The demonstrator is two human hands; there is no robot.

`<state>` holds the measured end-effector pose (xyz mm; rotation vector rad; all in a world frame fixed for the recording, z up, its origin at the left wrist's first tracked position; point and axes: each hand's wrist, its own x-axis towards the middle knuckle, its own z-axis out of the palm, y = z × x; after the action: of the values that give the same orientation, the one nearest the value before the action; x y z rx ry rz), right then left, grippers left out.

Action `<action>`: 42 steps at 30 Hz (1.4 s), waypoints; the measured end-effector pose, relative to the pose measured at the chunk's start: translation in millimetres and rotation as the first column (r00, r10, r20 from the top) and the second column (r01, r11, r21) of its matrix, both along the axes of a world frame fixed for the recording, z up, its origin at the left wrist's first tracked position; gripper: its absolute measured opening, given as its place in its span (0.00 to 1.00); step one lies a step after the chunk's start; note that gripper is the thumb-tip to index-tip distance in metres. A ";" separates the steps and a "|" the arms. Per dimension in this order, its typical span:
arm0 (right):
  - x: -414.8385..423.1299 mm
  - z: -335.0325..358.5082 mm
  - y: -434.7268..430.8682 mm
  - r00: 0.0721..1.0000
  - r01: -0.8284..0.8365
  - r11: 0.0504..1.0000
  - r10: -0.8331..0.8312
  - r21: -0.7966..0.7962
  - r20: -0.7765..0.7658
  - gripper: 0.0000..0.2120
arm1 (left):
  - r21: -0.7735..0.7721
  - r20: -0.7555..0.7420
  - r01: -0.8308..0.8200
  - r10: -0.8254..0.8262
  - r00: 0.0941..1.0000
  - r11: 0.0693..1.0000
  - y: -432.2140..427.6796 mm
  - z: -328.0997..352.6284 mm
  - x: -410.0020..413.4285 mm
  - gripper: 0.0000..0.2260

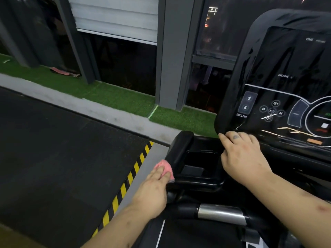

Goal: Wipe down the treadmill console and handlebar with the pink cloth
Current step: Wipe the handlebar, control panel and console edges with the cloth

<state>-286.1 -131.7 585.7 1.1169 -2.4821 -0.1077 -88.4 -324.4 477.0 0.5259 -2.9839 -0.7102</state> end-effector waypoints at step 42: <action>5.4 -4.0 1.1 0.998 0.016 0.993 -0.023 0.120 0.053 0.32 | 0.024 0.110 0.008 -0.011 0.994 1.000 -15.9 24.5 -202.9 0.35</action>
<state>-280.7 -130.6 581.7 1.1582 -2.5639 -0.2378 -291.3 -340.3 501.6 0.5711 -3.0851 -0.7424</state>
